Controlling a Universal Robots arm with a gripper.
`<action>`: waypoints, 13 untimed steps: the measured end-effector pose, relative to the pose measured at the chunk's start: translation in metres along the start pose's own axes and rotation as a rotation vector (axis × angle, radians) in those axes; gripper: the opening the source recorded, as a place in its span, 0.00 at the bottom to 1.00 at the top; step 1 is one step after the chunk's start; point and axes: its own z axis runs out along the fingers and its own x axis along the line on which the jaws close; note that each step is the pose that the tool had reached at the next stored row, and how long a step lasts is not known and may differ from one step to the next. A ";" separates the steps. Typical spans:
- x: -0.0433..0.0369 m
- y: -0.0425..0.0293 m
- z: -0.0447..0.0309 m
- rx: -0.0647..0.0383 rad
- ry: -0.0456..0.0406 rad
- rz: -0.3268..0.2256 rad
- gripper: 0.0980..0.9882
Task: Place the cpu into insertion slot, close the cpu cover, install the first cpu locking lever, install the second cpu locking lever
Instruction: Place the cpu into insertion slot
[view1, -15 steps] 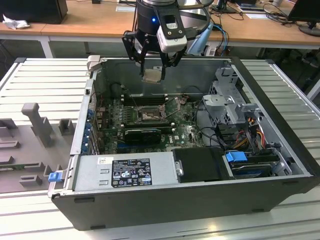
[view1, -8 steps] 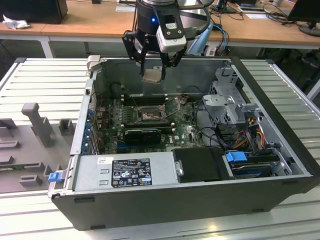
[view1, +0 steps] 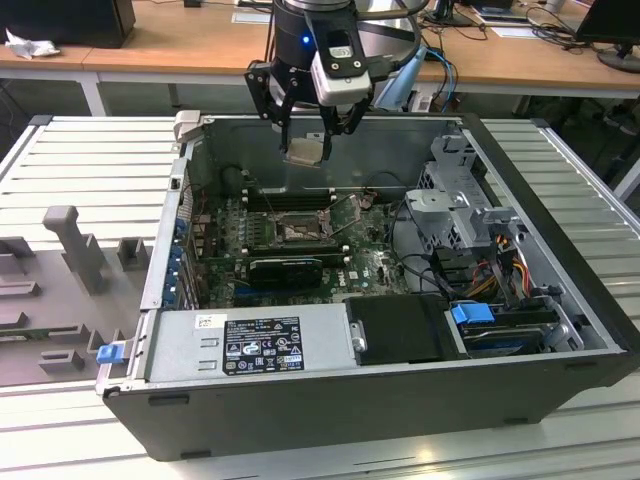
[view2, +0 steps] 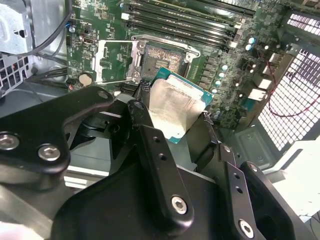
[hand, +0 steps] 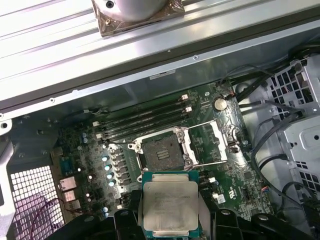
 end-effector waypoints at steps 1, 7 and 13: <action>0.0000 0.0000 0.0000 0.000 -0.0002 0.004 0.49; 0.0000 0.0000 0.0000 0.000 -0.0022 0.025 0.49; 0.0000 0.0000 0.0000 -0.001 -0.0038 0.043 0.49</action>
